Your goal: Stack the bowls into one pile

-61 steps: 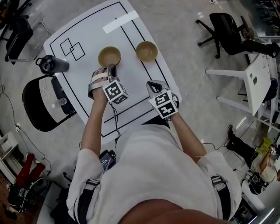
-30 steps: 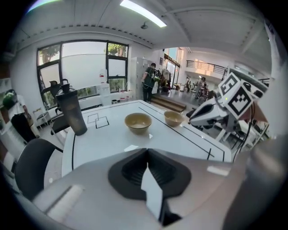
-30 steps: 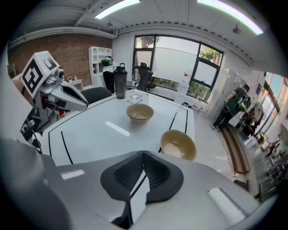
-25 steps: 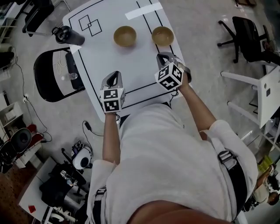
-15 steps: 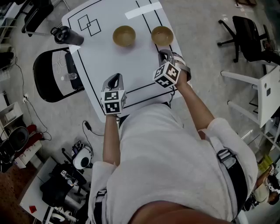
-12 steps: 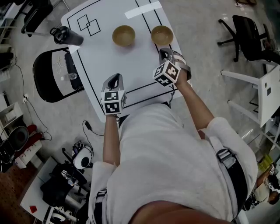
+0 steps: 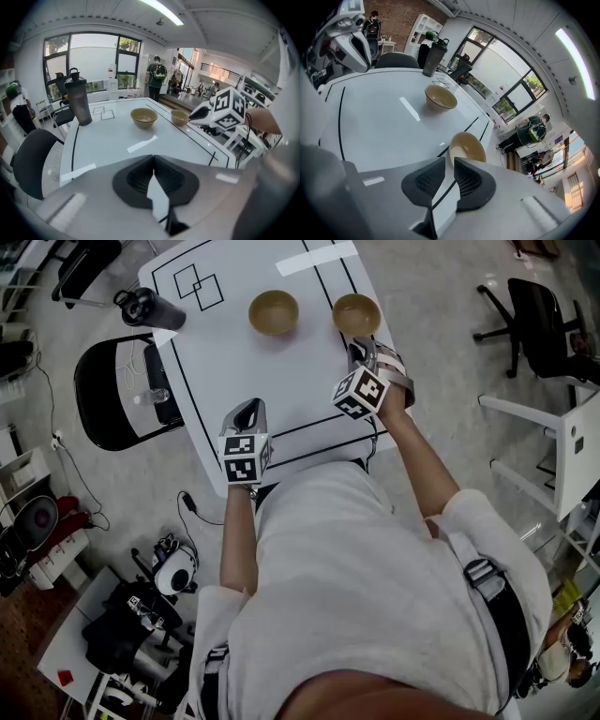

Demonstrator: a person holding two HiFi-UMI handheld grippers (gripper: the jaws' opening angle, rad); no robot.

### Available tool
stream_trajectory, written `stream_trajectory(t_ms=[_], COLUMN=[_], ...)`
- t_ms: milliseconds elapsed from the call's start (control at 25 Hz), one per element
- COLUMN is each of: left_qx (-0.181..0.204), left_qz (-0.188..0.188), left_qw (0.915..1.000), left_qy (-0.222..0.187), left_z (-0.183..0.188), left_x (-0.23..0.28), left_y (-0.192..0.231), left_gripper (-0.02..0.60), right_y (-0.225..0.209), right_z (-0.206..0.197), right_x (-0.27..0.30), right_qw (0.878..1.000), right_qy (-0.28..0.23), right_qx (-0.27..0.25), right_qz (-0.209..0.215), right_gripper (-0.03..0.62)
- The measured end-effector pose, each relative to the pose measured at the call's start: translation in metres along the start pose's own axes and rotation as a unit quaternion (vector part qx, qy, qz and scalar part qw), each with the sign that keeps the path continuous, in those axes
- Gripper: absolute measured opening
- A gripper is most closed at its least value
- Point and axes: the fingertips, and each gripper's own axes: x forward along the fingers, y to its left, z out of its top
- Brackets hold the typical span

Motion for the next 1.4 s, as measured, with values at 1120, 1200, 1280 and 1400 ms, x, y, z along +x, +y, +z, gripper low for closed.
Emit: stream_trajectory(t_ms=[1120,1200,1280,1400], left_qx=[-0.023,-0.025,-0.026,-0.027], left_qz=[-0.012,-0.014,-0.017,-0.024], left_qw=[0.9997,0.9996,0.9995,0.9993], left_qy=[0.006,0.004,0.001,-0.003], left_z=[-0.009,-0.007,-0.005,-0.003], left_x=[0.007,0.01,0.014,0.019], left_y=[0.0,0.001,0.001,-0.002], left_gripper=[0.003,0.003,0.003,0.003], right_y=[0.003,0.003,0.005,0.007], right_z=[0.001,0.005,0.01,0.014], right_x=[0.034,0.03,0.026,0.018], right_qw=[0.991,0.991,0.991,0.99], right_qy=[0.031,0.025,0.019,0.011], right_qx=[-0.126,-0.128,-0.132,-0.138], right_qz=[-0.021,-0.019,-0.017,-0.017], right_gripper=[0.04,0.038,0.037,0.031])
